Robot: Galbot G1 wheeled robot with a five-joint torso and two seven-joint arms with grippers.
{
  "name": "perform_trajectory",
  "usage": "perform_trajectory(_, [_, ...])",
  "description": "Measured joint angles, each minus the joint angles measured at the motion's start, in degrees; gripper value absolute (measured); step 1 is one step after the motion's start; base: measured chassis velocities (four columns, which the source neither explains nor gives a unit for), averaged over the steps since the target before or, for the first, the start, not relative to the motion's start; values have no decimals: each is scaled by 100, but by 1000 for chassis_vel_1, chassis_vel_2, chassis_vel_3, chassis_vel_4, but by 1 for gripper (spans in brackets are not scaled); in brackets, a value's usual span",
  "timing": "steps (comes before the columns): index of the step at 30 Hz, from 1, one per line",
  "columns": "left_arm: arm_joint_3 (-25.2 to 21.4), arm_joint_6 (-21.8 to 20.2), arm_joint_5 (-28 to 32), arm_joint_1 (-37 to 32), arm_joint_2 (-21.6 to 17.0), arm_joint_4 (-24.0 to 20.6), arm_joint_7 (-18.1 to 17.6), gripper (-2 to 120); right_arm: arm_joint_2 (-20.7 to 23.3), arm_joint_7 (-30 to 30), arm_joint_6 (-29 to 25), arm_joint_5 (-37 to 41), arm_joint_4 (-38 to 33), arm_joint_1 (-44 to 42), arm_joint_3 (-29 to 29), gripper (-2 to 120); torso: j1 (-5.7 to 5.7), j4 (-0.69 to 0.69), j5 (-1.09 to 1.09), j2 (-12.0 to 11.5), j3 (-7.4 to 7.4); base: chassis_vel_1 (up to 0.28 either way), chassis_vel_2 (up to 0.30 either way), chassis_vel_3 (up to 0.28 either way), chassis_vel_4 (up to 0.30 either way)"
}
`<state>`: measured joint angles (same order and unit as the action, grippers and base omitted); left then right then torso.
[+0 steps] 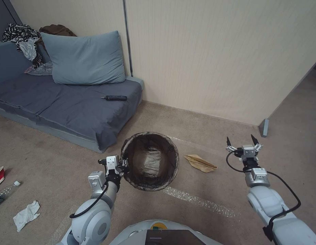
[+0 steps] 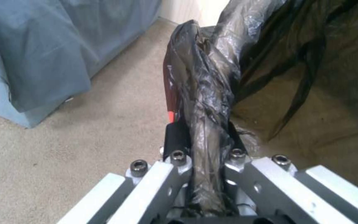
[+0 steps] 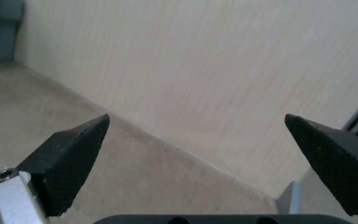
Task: Pick up the trash bin, then pick up the garbage from the floor and place it into the trash bin.
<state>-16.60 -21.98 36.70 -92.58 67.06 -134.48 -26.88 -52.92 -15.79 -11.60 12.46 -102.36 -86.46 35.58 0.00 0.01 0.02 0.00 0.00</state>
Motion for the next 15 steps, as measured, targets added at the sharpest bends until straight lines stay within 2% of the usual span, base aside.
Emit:
perform_trajectory(3, [-9,-1,22,18,-38,14,0,2,297,549,-84,209,497,211,-182,100,0,-2,-1,0,0,0,0,0,0])
perform_trajectory(4, [-9,-1,22,18,-38,14,0,2,297,549,-84,209,497,211,-182,100,0,-2,-1,0,0,0,0,0,0])
perform_trajectory(6, [-27,-6,50,51,-67,23,-2,2,472,1073,-147,439,865,366,-325,100,0,-2,-2,0,0,0,0,0,0])
perform_trajectory(7, [-27,-6,50,51,-67,23,-2,2,472,1073,-147,439,865,366,-325,100,0,-2,-2,0,0,0,0,0,0])
perform_trajectory(9, [-39,-18,101,101,-84,38,-8,2,625,1651,-241,791,1250,564,-517,100,0,-2,-2,0,0,0,0,0,0])
perform_trajectory(15, [-39,-27,148,145,-93,64,-20,2,762,2247,-309,1022,1585,748,-716,100,0,-1,-2,0,0,0,0,0,0])
